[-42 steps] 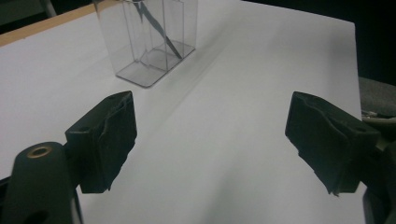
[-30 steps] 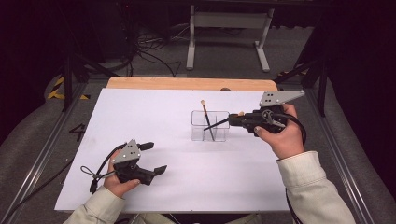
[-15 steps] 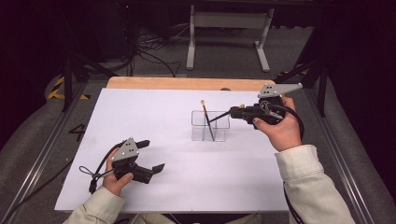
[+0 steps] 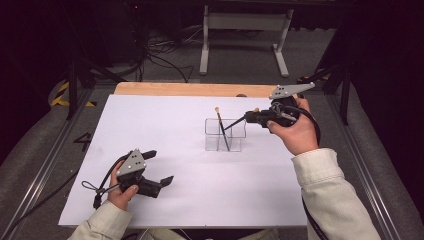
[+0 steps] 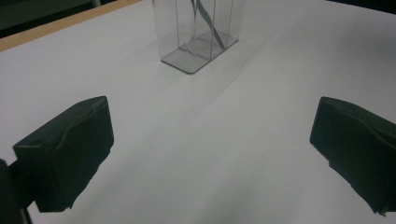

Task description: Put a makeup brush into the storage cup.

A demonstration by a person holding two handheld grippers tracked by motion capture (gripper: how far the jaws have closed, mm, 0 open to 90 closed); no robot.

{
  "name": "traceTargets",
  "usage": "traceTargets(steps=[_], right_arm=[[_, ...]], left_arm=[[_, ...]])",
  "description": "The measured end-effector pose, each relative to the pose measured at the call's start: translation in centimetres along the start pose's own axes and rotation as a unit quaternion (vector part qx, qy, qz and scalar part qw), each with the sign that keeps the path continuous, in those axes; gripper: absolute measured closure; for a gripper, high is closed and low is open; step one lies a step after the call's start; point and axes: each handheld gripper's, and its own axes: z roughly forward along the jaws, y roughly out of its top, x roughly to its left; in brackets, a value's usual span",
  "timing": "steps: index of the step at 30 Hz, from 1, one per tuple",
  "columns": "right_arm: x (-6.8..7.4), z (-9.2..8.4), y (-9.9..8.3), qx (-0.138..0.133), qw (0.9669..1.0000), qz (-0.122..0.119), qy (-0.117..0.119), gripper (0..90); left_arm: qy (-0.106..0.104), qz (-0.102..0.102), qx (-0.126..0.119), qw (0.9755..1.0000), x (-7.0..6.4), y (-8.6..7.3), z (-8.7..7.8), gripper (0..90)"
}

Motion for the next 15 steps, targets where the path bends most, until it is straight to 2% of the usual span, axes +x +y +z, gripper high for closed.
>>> traceTargets(steps=[8, 15], right_arm=[[-0.4, 1.5, 0.6, 0.035, 0.9994, -0.006, -0.002, 83.8], [-0.7, 2.5, 0.7, 0.059, 0.9983, -0.005, -0.003, 83.7]], left_arm=[[0.008, -0.001, 0.003, 1.0, 0.0, -0.3, -0.5, 0.3], [-0.002, 0.002, 0.003, 1.0, -0.2, -0.3, -0.3, 0.3]])
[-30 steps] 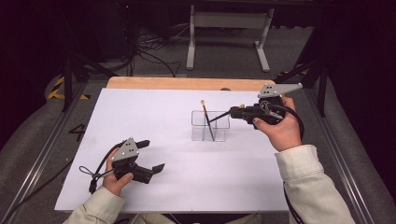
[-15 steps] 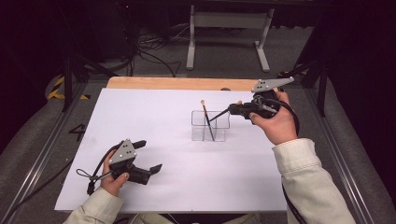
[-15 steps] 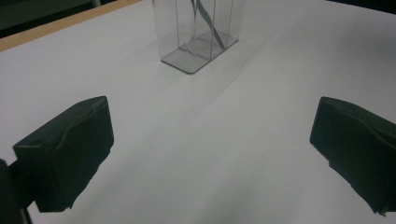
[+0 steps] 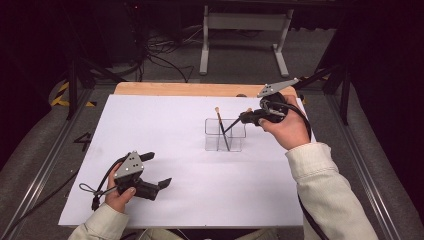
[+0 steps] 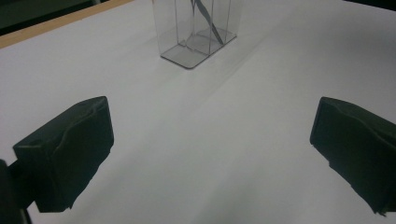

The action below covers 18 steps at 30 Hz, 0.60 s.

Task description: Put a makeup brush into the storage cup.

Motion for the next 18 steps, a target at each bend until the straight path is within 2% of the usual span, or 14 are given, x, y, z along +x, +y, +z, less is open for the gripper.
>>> traceTargets(steps=[18], right_arm=[[-0.5, 2.3, -0.6, 0.032, 0.9995, 0.003, 0.006, 83.7]], left_arm=[[-0.007, 0.002, 0.004, 1.0, 0.0, 0.1, 0.1, 0.3]])
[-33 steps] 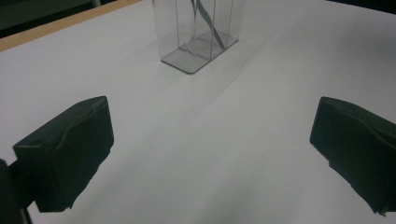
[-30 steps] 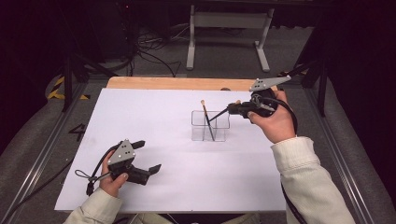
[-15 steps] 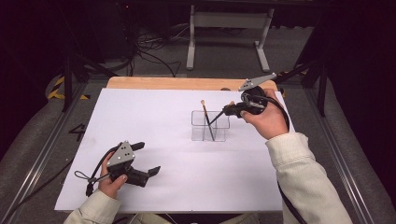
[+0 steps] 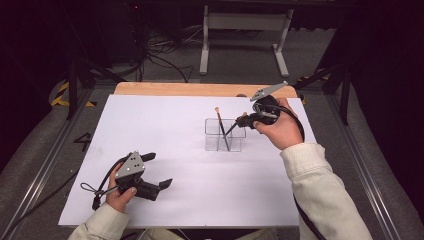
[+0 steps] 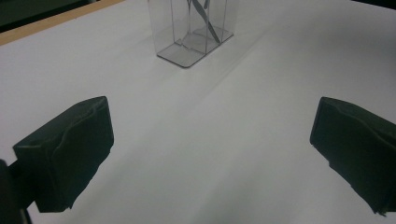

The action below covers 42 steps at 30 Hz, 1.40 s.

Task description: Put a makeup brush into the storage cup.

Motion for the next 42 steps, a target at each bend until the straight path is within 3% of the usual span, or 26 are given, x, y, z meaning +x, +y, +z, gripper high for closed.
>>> traceTargets(steps=[12, 14, 18, 20, 22, 34, 42], right_arm=[[-0.3, 0.8, -0.5, 0.01, 0.9999, 0.003, 0.004, 83.4], [-0.3, 0.8, -0.5, 0.005, 1.0, 0.004, 0.005, 77.3], [-0.3, 0.3, -0.8, -0.035, 0.9993, 0.009, -0.009, 49.6], [-0.3, -0.2, -1.0, -0.056, 0.9983, 0.003, -0.018, 39.2], [-0.2, -1.0, -1.3, -0.078, 0.9968, 0.002, -0.02, 34.3], [0.9, -4.5, -4.3, -0.152, 0.9879, -0.01, -0.028, 24.5], [1.3, -5.7, -6.0, -0.179, 0.9834, -0.016, -0.027, 23.1]], left_arm=[[-0.002, 0.0, 0.0, 1.0, 0.0, 0.0, 0.1, 0.3], [-0.001, 0.0, 0.0, 1.0, 0.0, 0.0, 0.1, 0.3], [0.001, 0.003, 0.0, 1.0, 0.1, 0.0, 0.1, 0.3], [0.0, 0.0, 0.0, 1.0, 0.1, 0.0, 0.1, 0.3], [0.001, 0.0, 0.0, 1.0, 0.1, 0.0, 0.1, 0.3], [0.004, -0.003, -0.007, 1.0, 0.2, 0.0, -0.4, 0.3], [0.0, -0.008, -0.017, 0.9998, 0.4, -0.1, -0.9, 0.3]])
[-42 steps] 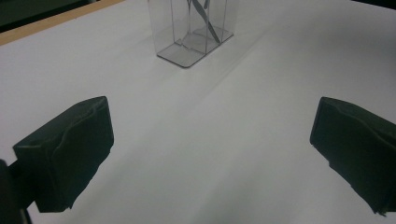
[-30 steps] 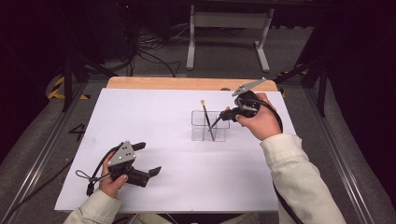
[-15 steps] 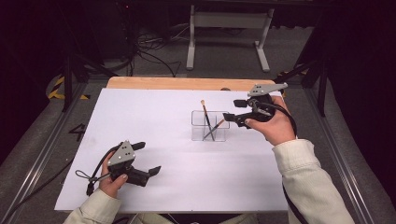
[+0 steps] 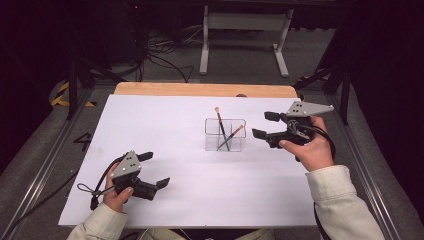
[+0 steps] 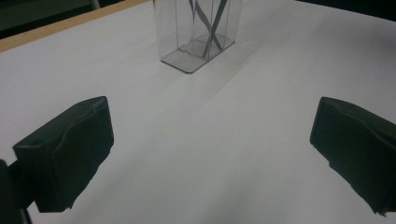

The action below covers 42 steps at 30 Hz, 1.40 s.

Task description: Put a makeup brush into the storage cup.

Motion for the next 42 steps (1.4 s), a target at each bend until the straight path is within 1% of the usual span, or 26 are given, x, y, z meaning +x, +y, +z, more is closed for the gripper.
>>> traceTargets(steps=[3, 4, 5, 8, 10, 12, 13, 16, 17, 18, 20, 24, 25, 28, 29, 31, 32, 36, 39, 42], right_arm=[[0.3, -0.7, -0.7, -0.011, 0.9999, -0.013, 0.0, 21.8], [0.3, -0.7, -0.7, -0.011, 0.9999, -0.013, 0.0, 21.8], [0.3, -0.8, -0.9, -0.015, 0.9998, -0.015, -0.001, 21.3], [0.6, -1.2, -1.6, -0.029, 0.9994, -0.019, -0.009, 18.5], [0.7, -1.4, -2.0, -0.041, 0.9989, -0.022, -0.007, 18.0], [1.0, -1.6, -2.6, -0.052, 0.9984, -0.023, -0.002, 18.1], [1.1, -1.6, -2.8, -0.058, 0.998, -0.026, -0.001, 18.0], [1.5, -1.7, -3.6, -0.07, 0.9972, -0.026, 0.001, 17.0], [1.6, -1.8, -3.9, -0.076, 0.9968, -0.027, 0.0, 17.0], [1.7, -1.8, -4.1, -0.082, 0.9963, -0.026, 0.0, 16.8], [1.8, -1.9, -4.7, -0.088, 0.9958, -0.026, 0.001, 16.5], [1.8, -2.4, -6.1, -0.099, 0.9948, -0.02, -0.007, 15.9], [1.8, -2.4, -6.1, -0.099, 0.9948, -0.02, -0.007, 15.9], [1.7, -2.8, -7.2, -0.106, 0.9943, -0.012, -0.009, 15.6], [1.6, -2.9, -7.6, -0.108, 0.994, -0.011, -0.013, 15.6], [1.6, -3.0, -8.1, -0.11, 0.9937, -0.007, -0.015, 15.5], [1.5, -3.1, -8.5, -0.11, 0.9937, -0.007, -0.018, 15.5], [1.4, -3.3, -10.0, -0.106, 0.994, -0.004, -0.026, 15.0], [1.3, -3.3, -10.9, -0.108, 0.9937, 0.002, -0.029, 14.9], [1.3, -3.4, -11.6, -0.11, 0.9934, 0.002, -0.033, 14.9]], left_arm=[[0.006, 0.003, -0.007, 1.0, 0.1, -0.1, -0.2, 0.3], [0.009, 0.003, -0.008, 0.9999, 0.1, -0.2, -0.2, 0.3], [0.006, 0.001, -0.015, 0.9999, 0.2, -0.3, -0.3, 0.3], [0.004, -0.005, -0.028, 0.9996, 0.2, -0.4, -0.5, 0.3], [0.002, -0.011, -0.04, 0.9991, 0.3, -0.4, -0.6, 0.3], [-0.002, -0.019, -0.047, 0.9987, 0.4, -0.5, -0.7, 0.3], [-0.006, -0.025, -0.051, 0.9984, 0.5, -0.5, -0.8, 0.3], [-0.013, -0.029, -0.054, 0.998, 0.6, -0.5, -0.9, 0.3], [-0.012, -0.026, -0.055, 0.9981, 0.6, -0.5, -1.0, 0.3], [-0.013, -0.028, -0.056, 0.998, 0.6, -0.5, -1.0, 0.3], [-0.014, -0.029, -0.057, 0.9979, 0.7, -0.5, -1.1, 0.3], [-0.014, -0.03, -0.056, 0.9979, 0.8, -0.6, -1.2, 0.3], [-0.014, -0.03, -0.056, 0.9979, 0.8, -0.6, -1.2, 0.3], [-0.017, -0.029, -0.055, 0.9979, 0.9, -0.6, -1.3, 0.3], [-0.017, -0.029, -0.055, 0.9979, 0.9, -0.6, -1.3, 0.3], [-0.017, -0.026, -0.052, 0.9982, 1.1, -0.6, -1.4, 0.4], [-0.019, -0.03, -0.053, 0.998, 1.1, -0.7, -1.4, 0.3], [-0.021, -0.031, -0.053, 0.9979, 1.3, -0.7, -1.5, 0.5], [-0.026, -0.032, -0.055, 0.9977, 1.3, -0.7, -1.5, 0.5], [-0.032, -0.029, -0.052, 0.9977, 1.4, -0.8, -1.6, 0.4]])
